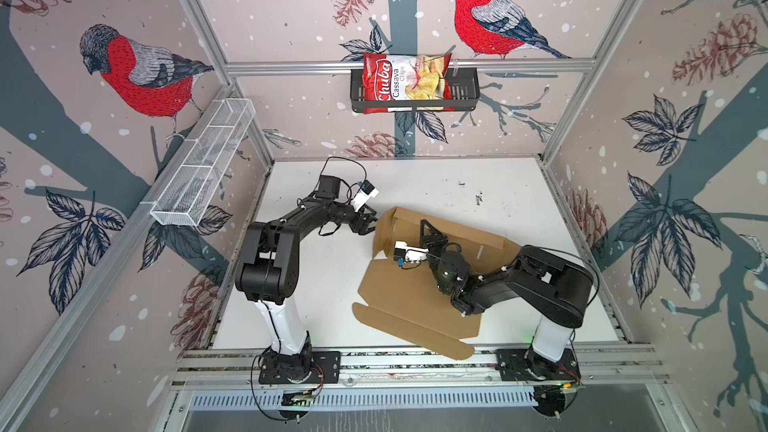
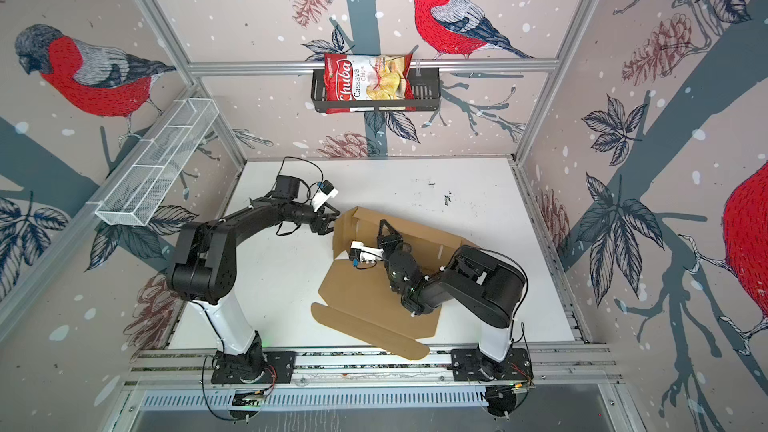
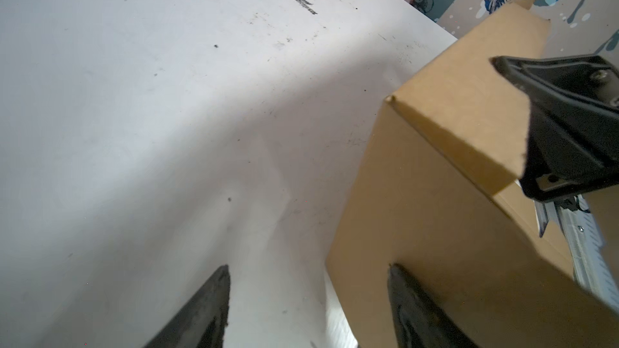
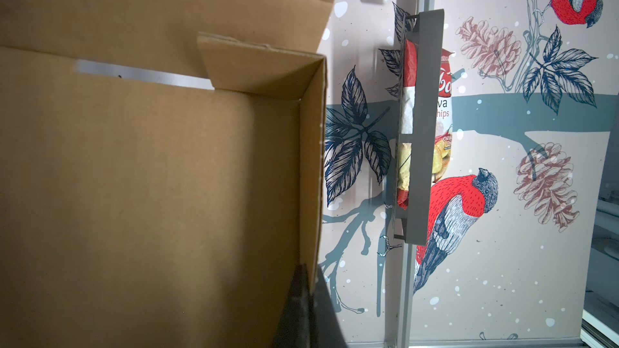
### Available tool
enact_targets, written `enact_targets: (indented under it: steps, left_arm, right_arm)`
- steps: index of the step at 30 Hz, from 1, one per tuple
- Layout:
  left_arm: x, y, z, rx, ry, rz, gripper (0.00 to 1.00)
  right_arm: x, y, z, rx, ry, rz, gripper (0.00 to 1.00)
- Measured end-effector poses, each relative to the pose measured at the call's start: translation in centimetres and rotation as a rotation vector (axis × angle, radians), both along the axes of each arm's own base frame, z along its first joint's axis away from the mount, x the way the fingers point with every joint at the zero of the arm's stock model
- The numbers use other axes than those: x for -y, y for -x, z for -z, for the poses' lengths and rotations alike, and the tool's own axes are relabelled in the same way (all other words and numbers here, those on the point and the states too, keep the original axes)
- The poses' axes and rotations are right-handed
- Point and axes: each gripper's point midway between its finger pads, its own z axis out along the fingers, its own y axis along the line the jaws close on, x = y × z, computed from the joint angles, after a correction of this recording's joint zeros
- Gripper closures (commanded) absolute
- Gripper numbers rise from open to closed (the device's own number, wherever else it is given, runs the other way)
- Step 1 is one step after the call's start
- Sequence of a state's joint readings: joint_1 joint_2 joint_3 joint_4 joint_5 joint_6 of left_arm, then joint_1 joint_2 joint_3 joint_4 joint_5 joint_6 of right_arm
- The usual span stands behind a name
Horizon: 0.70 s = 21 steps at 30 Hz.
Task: Fold the paper box
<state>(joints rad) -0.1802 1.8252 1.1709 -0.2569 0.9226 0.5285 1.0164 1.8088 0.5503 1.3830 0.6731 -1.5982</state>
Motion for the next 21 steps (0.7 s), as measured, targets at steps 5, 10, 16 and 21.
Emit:
enact_targets:
  steps: [5,10,16,21]
  left_arm:
    - [0.3,1.3,0.2,0.011,-0.036,-0.003,0.17]
    - [0.1,2.1,0.1,0.024,-0.031,-0.023,0.06]
    - [1.5,2.3,0.9,-0.004,-0.008,-0.004,0.09]
    - [1.9,2.5,1.3,-0.029,-0.003,-0.001,0.1]
  right_arm:
    - [-0.1,0.1,-0.1,0.001,-0.002,-0.002,1.0]
    - [0.0,0.0,-0.2,0.002,-0.003,0.001,1.0]
    - [0.1,0.0,-0.2,0.002,-0.004,0.004,1.0]
    - [0.1,0.0,-0.2,0.0,-0.009,0.004,1.0]
